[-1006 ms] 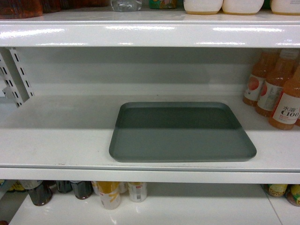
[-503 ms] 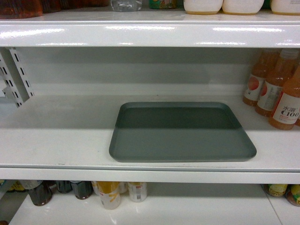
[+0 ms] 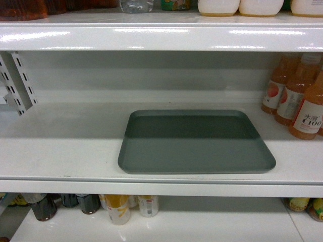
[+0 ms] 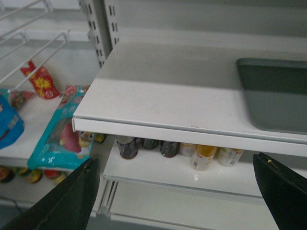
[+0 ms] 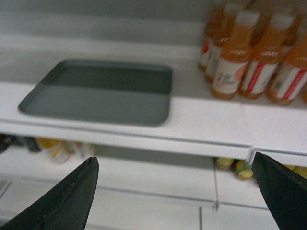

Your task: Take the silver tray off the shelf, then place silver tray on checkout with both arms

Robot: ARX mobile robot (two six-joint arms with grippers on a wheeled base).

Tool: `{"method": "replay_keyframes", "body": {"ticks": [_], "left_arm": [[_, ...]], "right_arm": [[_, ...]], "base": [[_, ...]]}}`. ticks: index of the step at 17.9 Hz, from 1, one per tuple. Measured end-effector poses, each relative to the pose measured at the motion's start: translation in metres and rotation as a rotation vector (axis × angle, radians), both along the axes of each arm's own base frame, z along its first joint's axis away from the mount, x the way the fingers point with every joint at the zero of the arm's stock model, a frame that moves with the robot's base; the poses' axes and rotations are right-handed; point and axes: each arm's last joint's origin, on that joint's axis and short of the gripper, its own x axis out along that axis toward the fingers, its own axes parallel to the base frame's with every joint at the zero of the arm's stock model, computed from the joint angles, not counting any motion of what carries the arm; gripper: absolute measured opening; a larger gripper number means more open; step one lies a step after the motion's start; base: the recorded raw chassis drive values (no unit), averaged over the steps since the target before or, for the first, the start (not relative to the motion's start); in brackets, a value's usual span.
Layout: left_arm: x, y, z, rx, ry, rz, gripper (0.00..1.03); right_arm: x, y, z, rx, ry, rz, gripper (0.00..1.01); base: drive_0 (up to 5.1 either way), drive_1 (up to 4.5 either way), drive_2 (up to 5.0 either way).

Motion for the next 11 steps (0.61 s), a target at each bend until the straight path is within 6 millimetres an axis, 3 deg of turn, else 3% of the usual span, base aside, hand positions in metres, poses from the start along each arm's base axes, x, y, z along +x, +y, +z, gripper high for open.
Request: {"method": "replay_keyframes", "body": {"ticks": [2, 4, 6, 8, 11], "left_arm": [[0.033, -0.005, -0.003, -0.026, 0.090, 0.015, 0.98], [0.077, -0.019, -0.022, -0.075, 0.201, -0.146, 0.98], [0.106, -0.024, -0.030, -0.080, 0.224, -0.180, 0.98], [0.146, -0.030, -0.053, -0.093, 0.299, -0.201, 0.98], [0.174, -0.033, -0.075, -0.095, 0.366, -0.202, 0.98]], "right_arm": [[0.020, 0.005, -0.005, -0.015, 0.083, 0.068, 0.98], [0.047, 0.012, -0.015, -0.029, 0.171, 0.095, 0.98], [0.068, 0.017, -0.017, -0.033, 0.185, 0.114, 0.98], [0.102, 0.022, -0.023, -0.024, 0.213, 0.113, 0.98], [0.135, 0.028, -0.034, -0.002, 0.273, 0.111, 0.98]], "base": [[0.0, 0.00, 0.0], [0.0, 0.00, 0.0], [0.0, 0.00, 0.0], [0.0, 0.00, 0.0], [0.0, 0.00, 0.0]]}}
